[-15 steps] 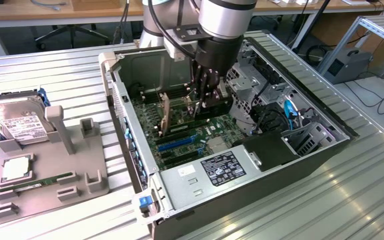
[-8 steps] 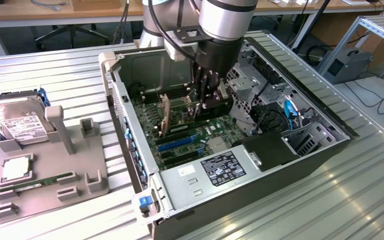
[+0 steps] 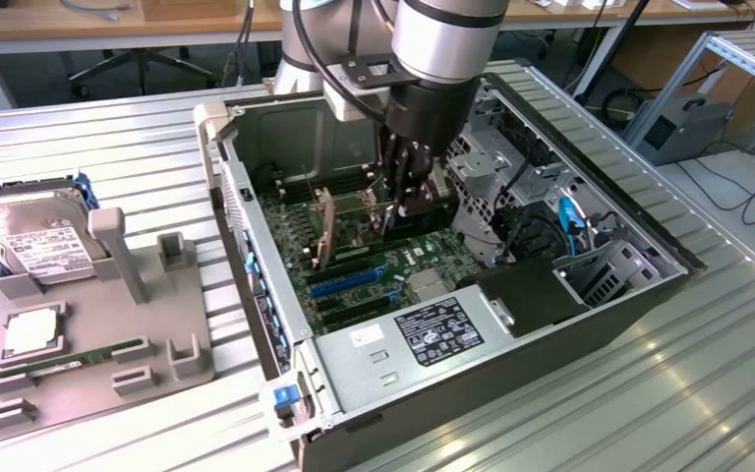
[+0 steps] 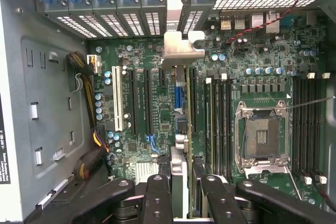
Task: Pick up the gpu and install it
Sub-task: 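Insert the gpu into the slot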
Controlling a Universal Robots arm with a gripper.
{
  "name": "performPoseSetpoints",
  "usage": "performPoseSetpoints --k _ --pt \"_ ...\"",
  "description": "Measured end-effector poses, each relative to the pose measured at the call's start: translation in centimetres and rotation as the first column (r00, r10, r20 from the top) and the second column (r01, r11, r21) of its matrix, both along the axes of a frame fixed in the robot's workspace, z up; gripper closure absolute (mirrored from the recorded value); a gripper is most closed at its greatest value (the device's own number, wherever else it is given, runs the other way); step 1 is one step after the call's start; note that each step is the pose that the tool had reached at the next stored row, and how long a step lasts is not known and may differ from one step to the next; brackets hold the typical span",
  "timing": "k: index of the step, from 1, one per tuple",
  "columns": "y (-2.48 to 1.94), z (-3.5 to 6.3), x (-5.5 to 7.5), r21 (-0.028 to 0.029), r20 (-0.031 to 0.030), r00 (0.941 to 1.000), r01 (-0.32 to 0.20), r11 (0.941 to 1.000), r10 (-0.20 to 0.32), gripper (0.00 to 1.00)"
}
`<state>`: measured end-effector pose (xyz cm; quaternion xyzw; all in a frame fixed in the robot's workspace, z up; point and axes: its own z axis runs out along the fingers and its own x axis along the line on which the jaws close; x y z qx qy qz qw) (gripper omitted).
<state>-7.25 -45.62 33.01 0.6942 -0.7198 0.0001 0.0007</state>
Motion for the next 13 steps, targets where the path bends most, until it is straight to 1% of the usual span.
performPoseSetpoints --k 13 --pt "-0.28 -0.27 0.00 -0.0001 0.0000 1.0000 0.000 1.0000 0.000 0.73"
